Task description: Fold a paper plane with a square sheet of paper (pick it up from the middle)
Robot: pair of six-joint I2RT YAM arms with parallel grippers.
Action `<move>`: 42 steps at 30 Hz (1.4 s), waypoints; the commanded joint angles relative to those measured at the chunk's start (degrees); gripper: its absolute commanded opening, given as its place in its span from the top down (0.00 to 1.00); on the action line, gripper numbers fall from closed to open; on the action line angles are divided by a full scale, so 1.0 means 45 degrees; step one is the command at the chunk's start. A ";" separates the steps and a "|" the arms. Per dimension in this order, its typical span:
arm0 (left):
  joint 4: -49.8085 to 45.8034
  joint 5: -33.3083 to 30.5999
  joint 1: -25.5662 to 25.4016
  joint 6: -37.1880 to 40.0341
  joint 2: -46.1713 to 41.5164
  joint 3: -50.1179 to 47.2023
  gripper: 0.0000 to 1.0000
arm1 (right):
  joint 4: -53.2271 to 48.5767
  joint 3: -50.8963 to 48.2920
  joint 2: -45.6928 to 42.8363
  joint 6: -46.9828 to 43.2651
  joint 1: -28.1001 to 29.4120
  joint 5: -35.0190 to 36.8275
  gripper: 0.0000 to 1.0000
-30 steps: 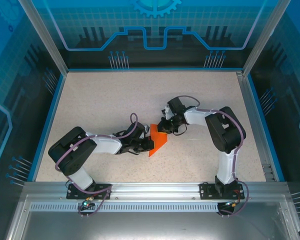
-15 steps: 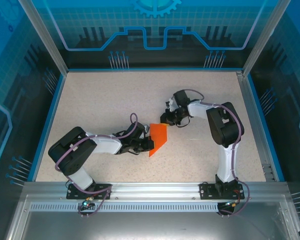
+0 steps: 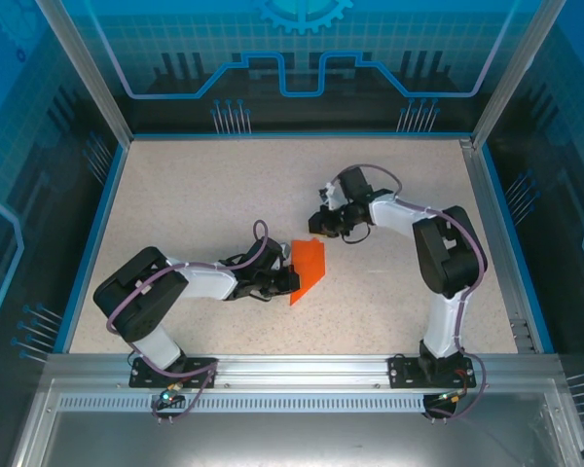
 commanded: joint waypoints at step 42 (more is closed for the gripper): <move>-0.2435 0.3739 0.1353 -0.1284 0.1379 0.1783 0.78 | 0.0344 -0.2076 0.1422 0.0215 0.0807 0.1073 0.92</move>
